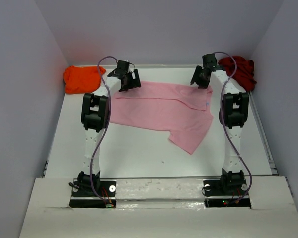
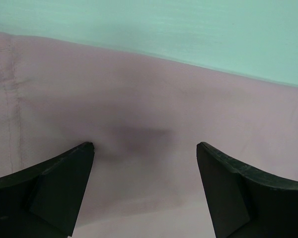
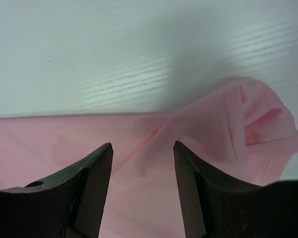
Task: Fold and stack the t-shirts
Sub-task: Fold the tshirt
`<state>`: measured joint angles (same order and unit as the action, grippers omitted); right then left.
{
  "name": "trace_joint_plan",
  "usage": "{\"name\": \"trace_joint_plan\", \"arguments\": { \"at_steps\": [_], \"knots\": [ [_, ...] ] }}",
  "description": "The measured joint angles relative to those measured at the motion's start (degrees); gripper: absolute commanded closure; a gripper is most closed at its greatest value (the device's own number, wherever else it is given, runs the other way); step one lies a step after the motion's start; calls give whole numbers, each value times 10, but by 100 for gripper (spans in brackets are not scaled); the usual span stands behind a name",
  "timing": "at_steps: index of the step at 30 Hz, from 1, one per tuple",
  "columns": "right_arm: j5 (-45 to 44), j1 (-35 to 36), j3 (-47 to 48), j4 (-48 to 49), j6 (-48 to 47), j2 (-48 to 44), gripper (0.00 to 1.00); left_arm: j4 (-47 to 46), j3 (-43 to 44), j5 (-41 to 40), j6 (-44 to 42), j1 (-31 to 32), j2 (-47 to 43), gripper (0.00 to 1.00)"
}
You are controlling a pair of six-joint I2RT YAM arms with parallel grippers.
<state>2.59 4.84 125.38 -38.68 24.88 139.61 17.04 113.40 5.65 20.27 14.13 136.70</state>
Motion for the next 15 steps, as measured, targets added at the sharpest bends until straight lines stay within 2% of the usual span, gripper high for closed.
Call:
{"name": "trace_joint_plan", "arguments": {
  "at_steps": [11, 15],
  "knots": [
    [-14, 5, -140, 36, -4, -182, 41, 0, 2, 6, -7, -1, 1, 1],
    [-31, 6, -176, 48, 0, -184, 41, -4, -3, 6, -12, -1, -1, 1]
  ]
}}
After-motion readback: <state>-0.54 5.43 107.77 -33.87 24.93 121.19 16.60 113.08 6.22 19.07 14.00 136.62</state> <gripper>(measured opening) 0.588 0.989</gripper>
